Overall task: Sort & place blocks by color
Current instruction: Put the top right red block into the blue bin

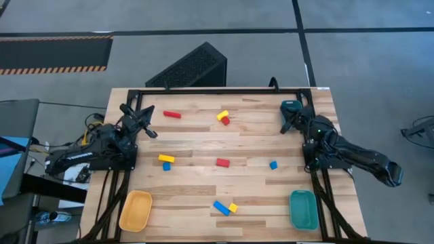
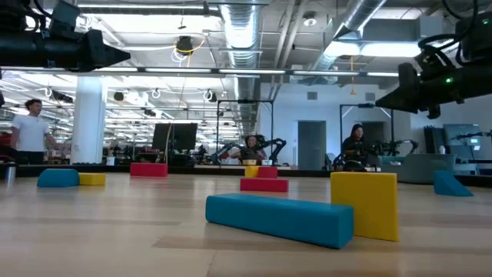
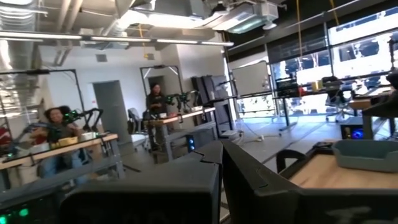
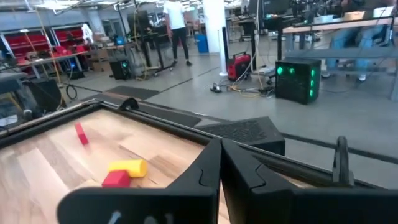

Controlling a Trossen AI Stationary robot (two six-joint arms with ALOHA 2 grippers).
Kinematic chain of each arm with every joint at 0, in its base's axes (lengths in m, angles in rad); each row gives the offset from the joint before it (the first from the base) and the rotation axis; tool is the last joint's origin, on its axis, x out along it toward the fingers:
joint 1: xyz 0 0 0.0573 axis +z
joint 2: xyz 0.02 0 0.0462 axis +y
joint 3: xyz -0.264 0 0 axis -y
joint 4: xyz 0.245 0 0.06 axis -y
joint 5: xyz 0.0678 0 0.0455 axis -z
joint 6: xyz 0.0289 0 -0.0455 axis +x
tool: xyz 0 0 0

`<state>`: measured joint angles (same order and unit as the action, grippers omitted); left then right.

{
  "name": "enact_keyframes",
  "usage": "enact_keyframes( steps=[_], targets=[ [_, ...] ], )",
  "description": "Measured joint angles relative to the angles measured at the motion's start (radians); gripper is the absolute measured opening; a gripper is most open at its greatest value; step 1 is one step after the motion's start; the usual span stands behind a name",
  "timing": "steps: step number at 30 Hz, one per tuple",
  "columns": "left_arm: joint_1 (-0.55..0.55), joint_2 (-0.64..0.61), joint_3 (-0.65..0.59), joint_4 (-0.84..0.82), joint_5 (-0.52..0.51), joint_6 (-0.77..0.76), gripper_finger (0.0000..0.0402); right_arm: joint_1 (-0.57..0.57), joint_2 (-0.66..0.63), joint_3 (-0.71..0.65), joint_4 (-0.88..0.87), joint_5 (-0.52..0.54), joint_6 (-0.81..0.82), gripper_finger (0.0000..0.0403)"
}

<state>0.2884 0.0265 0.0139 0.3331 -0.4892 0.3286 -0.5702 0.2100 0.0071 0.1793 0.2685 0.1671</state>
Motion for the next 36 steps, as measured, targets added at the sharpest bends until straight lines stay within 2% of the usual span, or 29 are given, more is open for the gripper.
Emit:
enact_keyframes(
  steps=[6, 8, 15, 20, 28, 36],
  targets=[
    [0.070, 0.000, 0.000, 0.016, 0.124, 0.001, 0.0000, -0.003, 0.078, 0.003, 0.154, -0.033, -0.092, 0.0047],
    [0.091, 0.000, 0.000, 0.024, 0.159, 0.005, 0.0000, -0.003, 0.107, 0.013, 0.141, -0.036, -0.082, 0.0073],
    [0.152, 0.000, -0.003, 0.024, 0.177, -0.025, 0.0002, -0.002, 0.210, 0.018, 0.263, -0.010, -0.017, 0.0200],
    [0.196, 0.049, -0.003, 0.011, 0.240, -0.087, 0.0033, -0.003, 0.267, 0.019, 0.329, -0.007, 0.020, 0.0258],
    [0.255, 0.207, -0.004, 0.082, 0.238, -0.141, 0.0091, -0.003, 0.322, 0.020, 0.343, 0.048, 0.019, 0.0265],
    [0.276, 0.315, -0.005, 0.219, 0.249, -0.164, 0.0100, -0.003, 0.335, 0.021, 0.455, 0.049, -0.007, 0.0265]
  ],
)
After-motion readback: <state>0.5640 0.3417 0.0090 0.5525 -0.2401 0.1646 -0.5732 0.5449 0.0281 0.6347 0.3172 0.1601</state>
